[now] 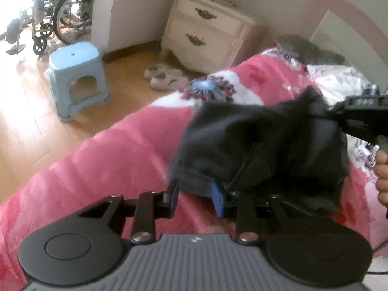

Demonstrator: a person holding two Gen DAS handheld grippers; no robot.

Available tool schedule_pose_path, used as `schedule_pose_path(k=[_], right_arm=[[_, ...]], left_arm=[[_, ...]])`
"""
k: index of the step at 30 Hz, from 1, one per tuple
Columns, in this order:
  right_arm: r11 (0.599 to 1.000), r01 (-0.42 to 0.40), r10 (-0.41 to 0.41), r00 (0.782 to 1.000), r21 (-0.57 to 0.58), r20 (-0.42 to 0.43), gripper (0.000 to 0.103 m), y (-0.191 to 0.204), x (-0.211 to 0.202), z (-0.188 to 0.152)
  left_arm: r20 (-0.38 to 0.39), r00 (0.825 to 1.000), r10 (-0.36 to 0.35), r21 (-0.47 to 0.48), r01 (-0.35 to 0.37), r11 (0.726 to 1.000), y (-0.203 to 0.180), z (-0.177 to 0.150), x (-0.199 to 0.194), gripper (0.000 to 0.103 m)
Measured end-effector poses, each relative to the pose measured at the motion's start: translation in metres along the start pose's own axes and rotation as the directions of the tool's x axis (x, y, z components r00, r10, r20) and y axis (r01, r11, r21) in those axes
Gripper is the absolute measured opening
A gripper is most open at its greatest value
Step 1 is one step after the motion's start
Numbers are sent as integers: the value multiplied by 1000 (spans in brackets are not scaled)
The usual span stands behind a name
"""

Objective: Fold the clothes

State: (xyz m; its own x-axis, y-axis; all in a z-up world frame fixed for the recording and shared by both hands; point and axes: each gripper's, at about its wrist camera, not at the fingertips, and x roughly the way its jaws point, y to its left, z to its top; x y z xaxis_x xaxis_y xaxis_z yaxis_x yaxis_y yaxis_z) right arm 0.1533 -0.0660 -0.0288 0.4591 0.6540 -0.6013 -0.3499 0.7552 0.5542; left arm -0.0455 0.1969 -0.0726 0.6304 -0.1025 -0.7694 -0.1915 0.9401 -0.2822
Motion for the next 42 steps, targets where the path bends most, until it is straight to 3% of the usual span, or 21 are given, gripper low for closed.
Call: schedule_pose_path(k=[2, 5, 10, 16, 18, 20, 24, 26, 28, 30, 33, 37, 42], right_arm=[[993, -9, -4, 994, 118, 106, 0, -23, -23, 10], [959, 7, -71, 974, 283, 217, 0, -64, -46, 21], [880, 48, -200, 940, 472, 277, 0, -121, -65, 23], [853, 203, -326, 927, 481, 186, 8, -134, -61, 10], [845, 223, -341, 925, 485, 169, 31, -133, -69, 3], [854, 222, -343, 920, 471, 188, 44, -125, -87, -6], [879, 229, -337, 919, 419, 206, 49, -103, -121, -24], [891, 210, -300, 938, 403, 174, 49, -95, -130, -35], [901, 190, -236, 969, 390, 72, 50, -87, -126, -51], [907, 189, -183, 982, 377, -52, 50, -81, -111, -70], [905, 214, -143, 967, 367, -212, 50, -75, -79, -98], [894, 275, -155, 930, 353, -333, 48, -77, -53, -124], [861, 274, -117, 927, 428, -357, 37, -79, -59, -143]], left_arm=[[10, 1000, -2, 4, 2, 1000, -1, 2, -1, 36], [3, 1000, -2, 12, 2, 1000, -3, 3, 1, 39], [-25, 1000, 0, 24, 1, 1000, -6, 3, 9, 46], [-46, 999, 13, 30, -12, 999, -7, 6, 22, 52], [-44, 999, 18, 26, -16, 1000, -4, 9, 27, 52], [-34, 999, 14, 26, -13, 1000, -2, 12, 29, 52], [-8, 1000, -21, 28, 21, 999, 1, 17, 31, 48], [6, 999, -45, 16, 45, 999, 4, 19, 32, 44], [22, 997, -67, -3, 67, 998, 6, 21, 34, 41], [36, 996, -87, -36, 89, 995, 9, 23, 37, 39], [34, 993, -109, -61, 111, 992, 10, 26, 42, 32], [-10, 992, -125, -51, 124, 991, 6, 22, 49, 25], [-38, 993, -108, -27, 107, 994, 4, 6, 51, 29]])
